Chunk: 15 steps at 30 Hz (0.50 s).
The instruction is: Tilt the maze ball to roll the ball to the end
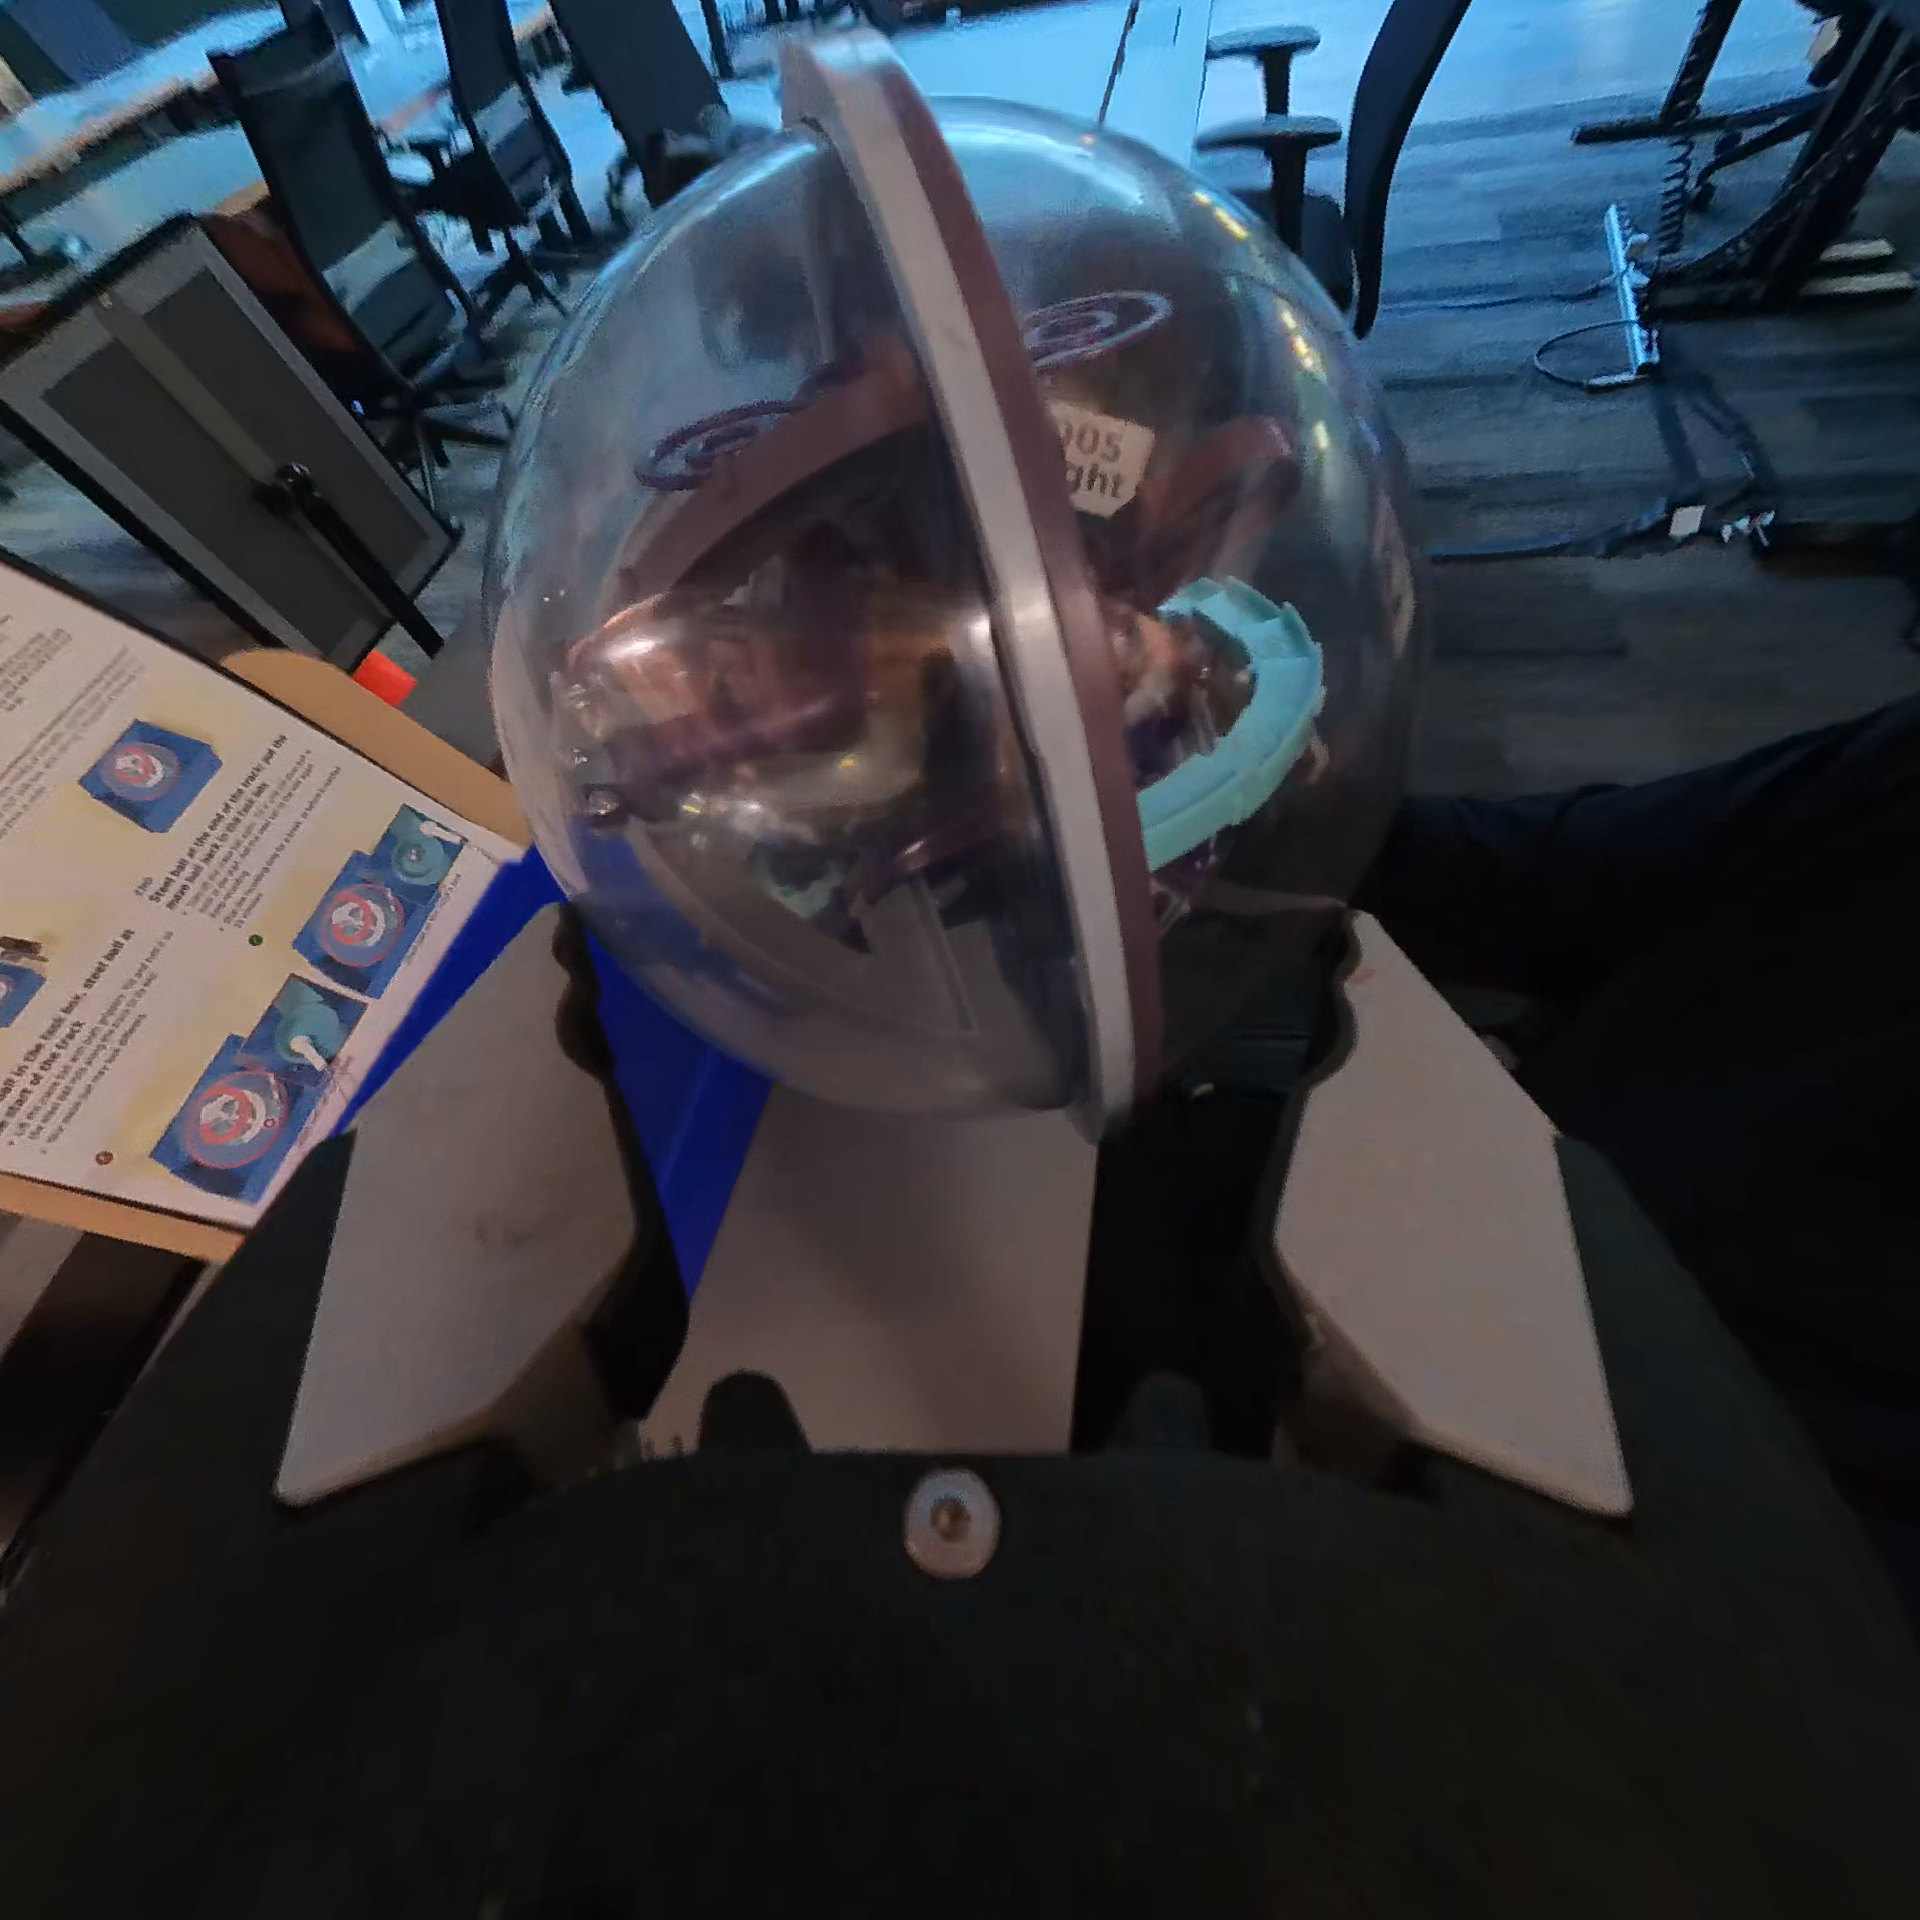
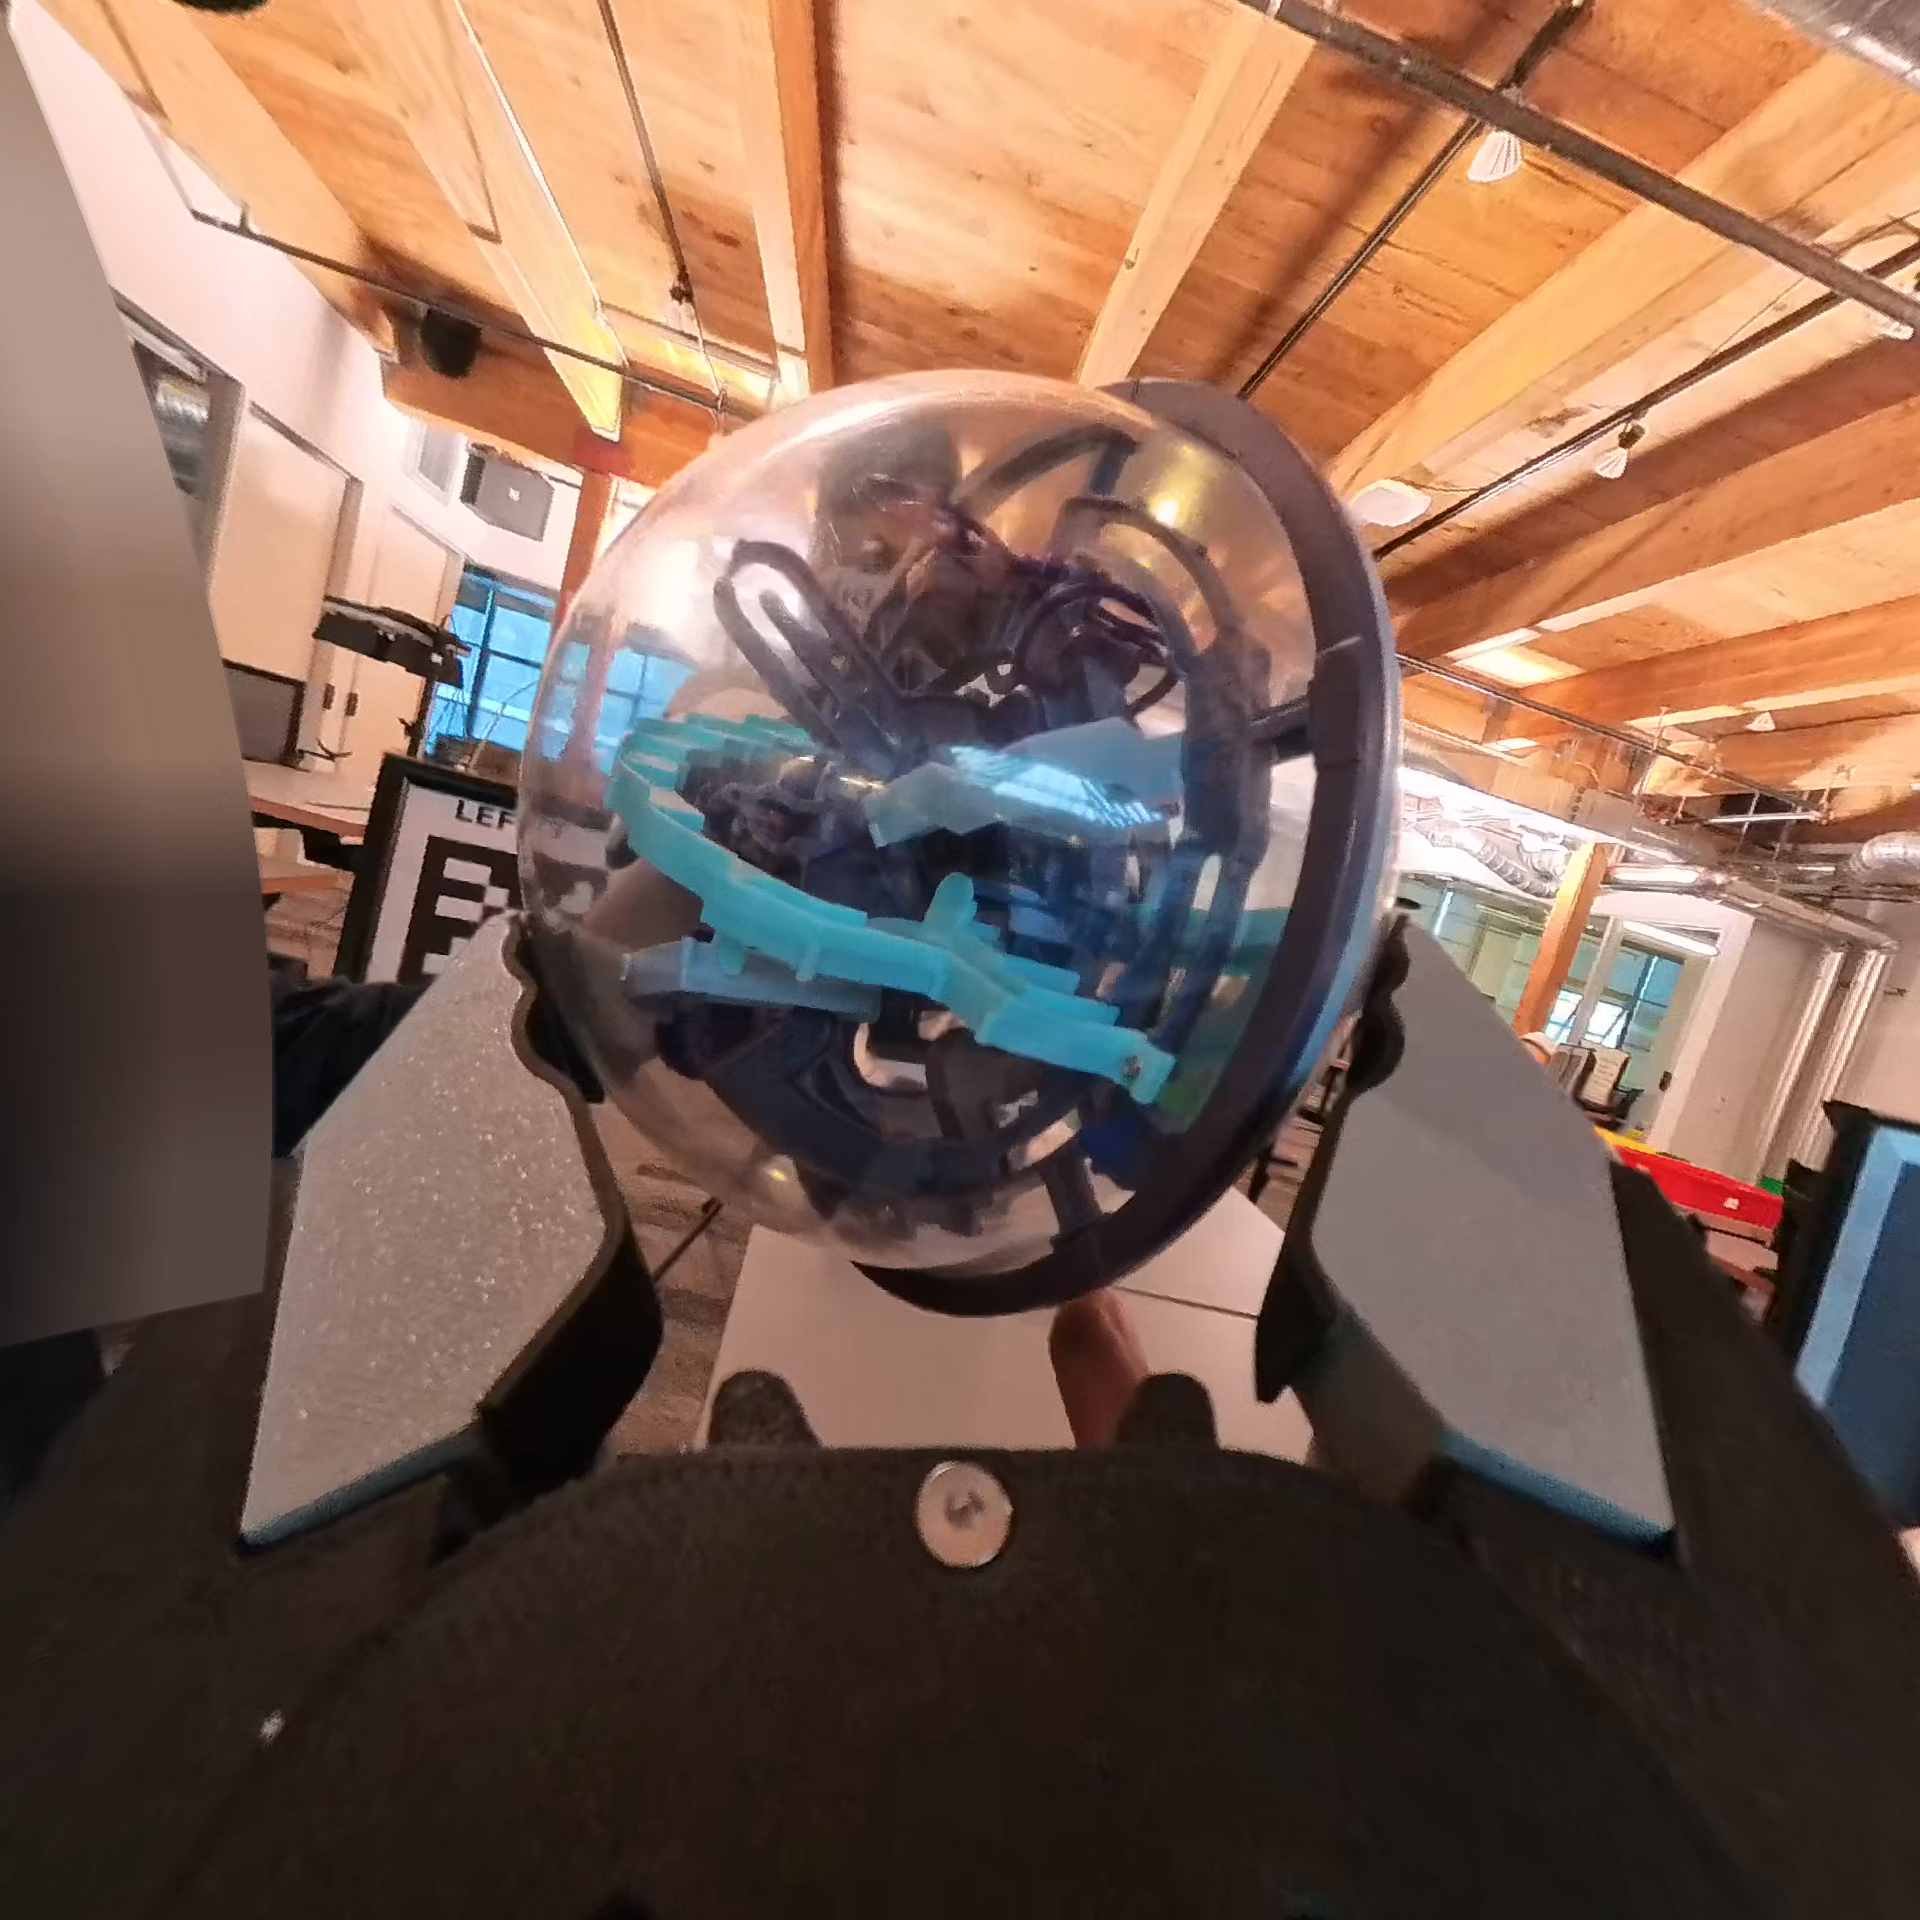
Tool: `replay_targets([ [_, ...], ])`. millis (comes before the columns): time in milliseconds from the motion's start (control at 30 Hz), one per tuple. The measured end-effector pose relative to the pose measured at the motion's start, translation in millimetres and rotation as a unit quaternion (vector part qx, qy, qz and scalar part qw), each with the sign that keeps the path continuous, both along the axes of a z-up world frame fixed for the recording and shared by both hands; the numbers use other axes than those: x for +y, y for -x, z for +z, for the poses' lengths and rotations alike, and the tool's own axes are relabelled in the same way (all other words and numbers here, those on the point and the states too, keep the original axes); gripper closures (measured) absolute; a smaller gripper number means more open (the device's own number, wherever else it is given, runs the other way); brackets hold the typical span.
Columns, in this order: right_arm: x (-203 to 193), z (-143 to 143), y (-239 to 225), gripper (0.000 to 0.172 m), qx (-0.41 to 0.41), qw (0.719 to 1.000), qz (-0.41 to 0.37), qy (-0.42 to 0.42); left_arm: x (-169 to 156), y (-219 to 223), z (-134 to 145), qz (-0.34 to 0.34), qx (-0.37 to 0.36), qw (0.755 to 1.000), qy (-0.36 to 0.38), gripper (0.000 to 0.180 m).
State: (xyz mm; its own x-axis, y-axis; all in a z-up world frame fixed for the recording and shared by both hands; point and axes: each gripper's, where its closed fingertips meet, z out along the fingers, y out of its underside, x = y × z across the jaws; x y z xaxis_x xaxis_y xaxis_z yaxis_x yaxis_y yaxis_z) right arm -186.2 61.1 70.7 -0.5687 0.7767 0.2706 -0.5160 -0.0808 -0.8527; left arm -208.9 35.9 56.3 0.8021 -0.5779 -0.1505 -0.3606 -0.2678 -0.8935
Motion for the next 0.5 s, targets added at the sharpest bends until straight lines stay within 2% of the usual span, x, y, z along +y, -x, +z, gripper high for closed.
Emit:
replay_targets([
  [167,-13.7,14.1,-0.2,0.023,0.002,0.997,-0.039,-0.06,-7.7,2.8,4.3,-0.053,-0.04,0.994,-0.091,0.046],
  [300,-17.5,6.7,9.1,0.022,-0.033,0.993,-0.068,-0.094,-11.8,8.4,8.2,-0.067,-0.06,0.986,-0.144,0.046],
  [400,-16.3,-0.2,9.1,0.022,-0.029,0.993,-0.068,-0.098,-11.9,6.5,6.8,-0.06,-0.043,0.986,-0.152,0.047],
  [500,-19.3,2.9,-0.6,0.022,-0.001,0.995,-0.048,-0.084,-11.1,3.2,-12.3,-0.057,-0.04,0.992,-0.108,0.047],
])
